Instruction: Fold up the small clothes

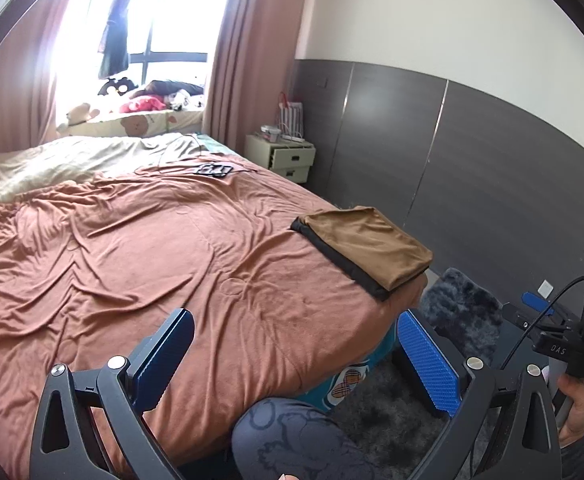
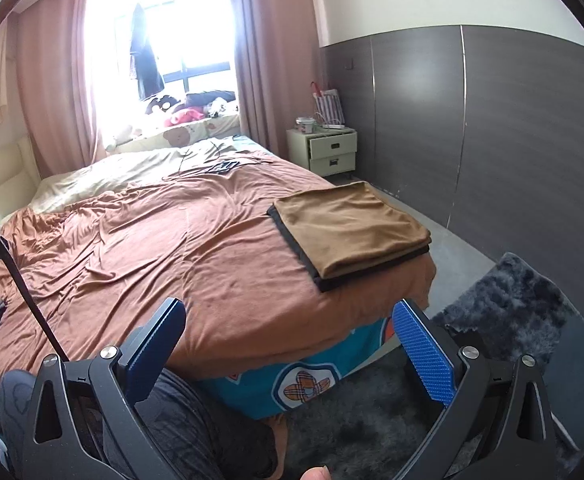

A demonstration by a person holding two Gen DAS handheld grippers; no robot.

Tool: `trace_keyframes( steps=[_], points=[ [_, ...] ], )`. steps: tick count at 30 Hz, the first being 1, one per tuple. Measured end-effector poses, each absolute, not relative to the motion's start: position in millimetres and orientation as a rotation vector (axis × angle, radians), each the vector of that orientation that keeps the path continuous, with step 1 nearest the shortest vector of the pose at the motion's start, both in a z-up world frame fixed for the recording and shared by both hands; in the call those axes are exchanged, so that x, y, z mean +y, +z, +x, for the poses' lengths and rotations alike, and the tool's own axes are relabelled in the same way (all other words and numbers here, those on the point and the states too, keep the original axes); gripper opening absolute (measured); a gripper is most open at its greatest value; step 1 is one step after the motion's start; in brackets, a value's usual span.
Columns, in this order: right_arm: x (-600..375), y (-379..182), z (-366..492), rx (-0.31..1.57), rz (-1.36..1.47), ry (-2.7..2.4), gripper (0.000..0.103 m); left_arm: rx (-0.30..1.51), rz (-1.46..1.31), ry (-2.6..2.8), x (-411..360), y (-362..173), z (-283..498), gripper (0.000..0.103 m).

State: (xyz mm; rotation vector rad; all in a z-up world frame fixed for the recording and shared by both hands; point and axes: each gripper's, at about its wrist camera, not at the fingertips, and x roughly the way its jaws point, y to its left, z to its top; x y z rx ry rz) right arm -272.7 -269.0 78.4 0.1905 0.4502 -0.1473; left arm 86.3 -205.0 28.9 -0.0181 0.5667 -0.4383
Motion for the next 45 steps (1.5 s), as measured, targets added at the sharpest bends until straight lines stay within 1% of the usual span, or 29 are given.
trace_keyframes(
  steps=[11,18,27,34,45],
  points=[
    [-245.8,76.8,-295.8,0.444,0.158,-0.083,0.103,0.523,-0.058,-0.356,-157.9,19.4,28.1,0.102],
    [-235.3,76.5,-324.8,0.412,0.124,-0.078,0.103,0.507,-0.049,-0.306,-139.3,8.4,-10.2,0.103],
    [-219.8,68.7,-355.3,0.385,0.073,-0.061,0.103,0.48,-0.042,-0.244,-129.1,-2.1,-57.6,0.103],
    [-219.3,59.0,-364.6,0.398,0.087,-0.057,0.103,0.45,-0.036,-0.227,-127.3,-1.7,-91.0,0.103],
    [-220.2,53.9,-375.1,0.379,0.127,-0.053,0.103,0.435,-0.032,-0.203,-123.5,-7.0,-107.6,0.103]
  ],
)
